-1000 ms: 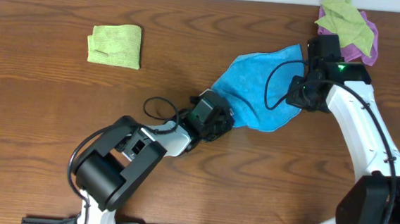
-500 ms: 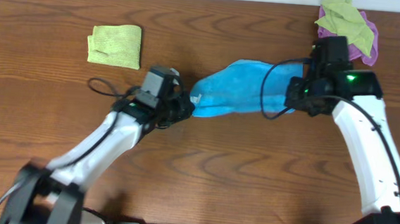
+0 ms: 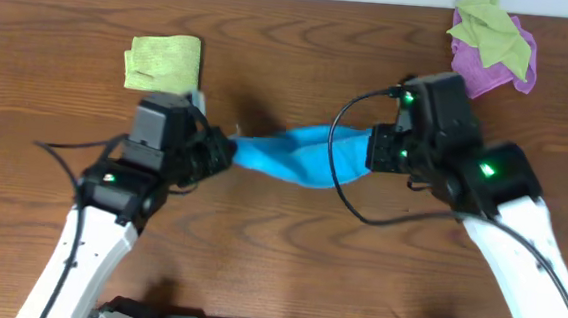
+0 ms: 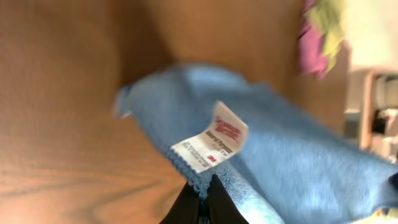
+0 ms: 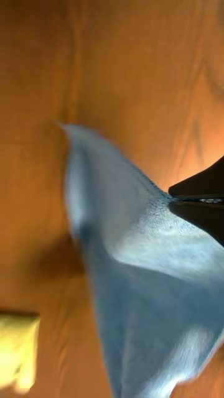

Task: Fold the cloth
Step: 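Lift the blue cloth with both grippers and stretch it apart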

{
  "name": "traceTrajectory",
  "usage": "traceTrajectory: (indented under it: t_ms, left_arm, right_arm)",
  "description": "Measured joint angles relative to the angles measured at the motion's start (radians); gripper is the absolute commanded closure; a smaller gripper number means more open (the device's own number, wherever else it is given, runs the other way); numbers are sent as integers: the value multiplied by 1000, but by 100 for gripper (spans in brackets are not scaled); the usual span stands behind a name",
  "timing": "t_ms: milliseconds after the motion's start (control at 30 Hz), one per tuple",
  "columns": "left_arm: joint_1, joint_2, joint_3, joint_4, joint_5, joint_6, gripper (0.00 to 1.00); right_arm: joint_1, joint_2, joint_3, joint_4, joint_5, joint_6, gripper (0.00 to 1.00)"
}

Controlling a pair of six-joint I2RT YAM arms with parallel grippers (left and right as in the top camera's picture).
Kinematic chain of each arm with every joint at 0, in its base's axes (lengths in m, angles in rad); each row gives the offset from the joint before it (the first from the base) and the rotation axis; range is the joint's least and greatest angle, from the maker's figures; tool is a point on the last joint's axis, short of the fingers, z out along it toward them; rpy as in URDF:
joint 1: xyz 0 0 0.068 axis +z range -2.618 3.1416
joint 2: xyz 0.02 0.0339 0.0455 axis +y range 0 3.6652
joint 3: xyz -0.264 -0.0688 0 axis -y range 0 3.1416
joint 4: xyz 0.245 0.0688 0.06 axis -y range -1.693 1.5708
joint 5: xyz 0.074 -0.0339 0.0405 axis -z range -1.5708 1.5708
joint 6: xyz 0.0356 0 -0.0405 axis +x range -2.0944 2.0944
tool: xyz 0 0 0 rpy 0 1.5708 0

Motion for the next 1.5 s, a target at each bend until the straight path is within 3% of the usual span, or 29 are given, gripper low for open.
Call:
traceTrajectory:
  t_ms: [200,533,800,1133,1500]
  left_arm:
    - [9,24,153,10,-60,3,94]
    - [23,333,206,200,-85,4,94]
    - [67,500,392,274,-89,29,94]
    - [68,569,521,229,-67,67,94]
    - [68,569,523,1,-56,158,94]
  right_arm:
    - [0,-30,0,157,59,7,99]
    - [-89,169,0,454,108,-45,99]
    - [-156,288,1,663,115,-82,99]
    - [-158,343,86,663,115,-138,99]
    - [-158,343,107,359,116,-163,99]
